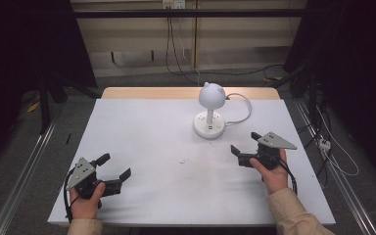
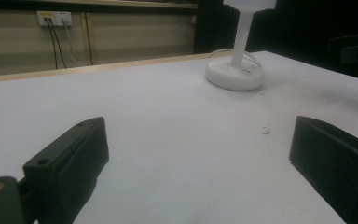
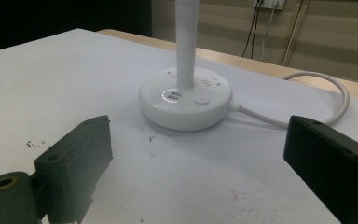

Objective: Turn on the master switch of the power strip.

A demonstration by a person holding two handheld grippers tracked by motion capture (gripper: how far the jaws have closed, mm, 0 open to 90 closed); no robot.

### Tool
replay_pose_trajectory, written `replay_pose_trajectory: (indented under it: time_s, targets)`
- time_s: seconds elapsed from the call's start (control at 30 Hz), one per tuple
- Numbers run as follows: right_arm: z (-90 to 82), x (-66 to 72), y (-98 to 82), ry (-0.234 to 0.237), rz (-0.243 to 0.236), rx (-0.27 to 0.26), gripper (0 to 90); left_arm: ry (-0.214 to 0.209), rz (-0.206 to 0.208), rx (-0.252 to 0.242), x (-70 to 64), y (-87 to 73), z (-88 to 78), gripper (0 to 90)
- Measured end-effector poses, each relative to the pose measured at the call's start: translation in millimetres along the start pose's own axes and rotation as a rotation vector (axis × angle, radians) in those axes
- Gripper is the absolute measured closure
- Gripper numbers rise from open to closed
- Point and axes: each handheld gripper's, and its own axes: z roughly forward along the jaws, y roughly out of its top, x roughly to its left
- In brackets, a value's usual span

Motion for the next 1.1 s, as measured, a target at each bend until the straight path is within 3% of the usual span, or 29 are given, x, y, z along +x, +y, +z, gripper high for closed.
replay_pose_trajectory:
  time_s: [0.13,1.1]
  targets:
    - [5.3,0.2,1.3,-0.007,-0.014,0.013,8.2,0.000,-0.002,-0.003,-0.2,0.2,-0.1,4.2]
    - [43.9,-6.4,16.6,-0.008,0.006,0.038,18.2,-0.006,-0.006,-0.005,0.0,-0.2,0.3,4.3]
